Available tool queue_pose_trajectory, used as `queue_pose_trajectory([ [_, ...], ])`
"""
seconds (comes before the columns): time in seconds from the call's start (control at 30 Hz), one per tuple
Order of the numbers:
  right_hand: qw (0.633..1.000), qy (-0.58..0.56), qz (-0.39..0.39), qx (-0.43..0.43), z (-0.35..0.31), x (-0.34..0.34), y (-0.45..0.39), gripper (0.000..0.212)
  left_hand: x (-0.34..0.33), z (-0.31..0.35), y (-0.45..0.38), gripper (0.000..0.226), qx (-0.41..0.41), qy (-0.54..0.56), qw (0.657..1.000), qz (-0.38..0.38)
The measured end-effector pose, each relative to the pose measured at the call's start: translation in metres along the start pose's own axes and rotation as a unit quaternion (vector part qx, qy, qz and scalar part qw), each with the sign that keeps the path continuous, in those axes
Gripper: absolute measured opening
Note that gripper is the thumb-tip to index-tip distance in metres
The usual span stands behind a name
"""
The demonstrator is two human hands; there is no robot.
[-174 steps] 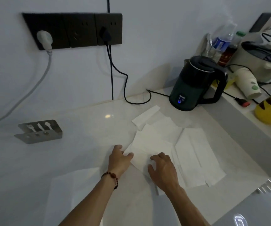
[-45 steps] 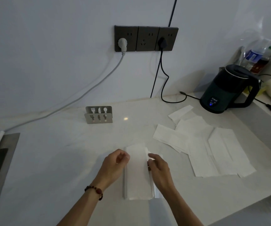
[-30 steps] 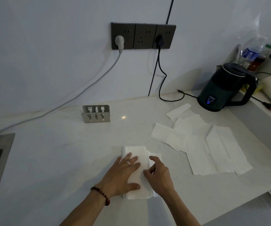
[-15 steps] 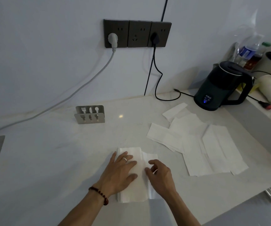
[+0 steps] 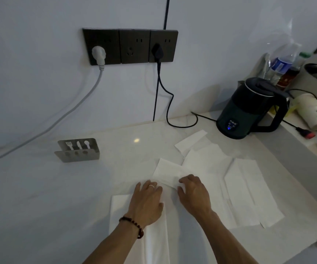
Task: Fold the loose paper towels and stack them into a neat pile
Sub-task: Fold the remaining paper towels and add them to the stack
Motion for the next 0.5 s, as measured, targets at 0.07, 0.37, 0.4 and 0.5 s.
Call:
queue_pose_trajectory([
  [0.07, 0.998, 0.020, -0.020, 0.049, -0.004, -0.004, -0.018, 0.032, -0.001, -0.002, -0.008, 0.051, 0.018, -0.004, 1.000, -0.006],
  [0.37, 0.986, 0.122, -0.094, 0.062, -0.013, -0.001, -0.059, 0.030, -0.002, -0.012, -0.014, 0.053, 0.023, 0.016, 0.999, -0.015],
  [0.4, 0.989, 0.115, -0.074, 0.063, -0.012, -0.001, -0.060, 0.022, -0.001, -0.012, -0.015, 0.053, 0.023, 0.020, 0.999, -0.014],
  [0.5, 0.999, 0.036, -0.007, 0.033, -0.012, 0.001, -0.055, 0.018, 0.004, -0.009, -0.015, 0.049, 0.031, 0.080, 0.996, 0.021],
])
Point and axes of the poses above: each hand's wrist, its own y-axis away from the middle knuckle, its own x-axis out of the back of the hand, z = x × y, the point moved 1 cm from there along -y, towards the middle knuckle, and after that the axes turned 2 degrees about -x, right-handed, at the moved point
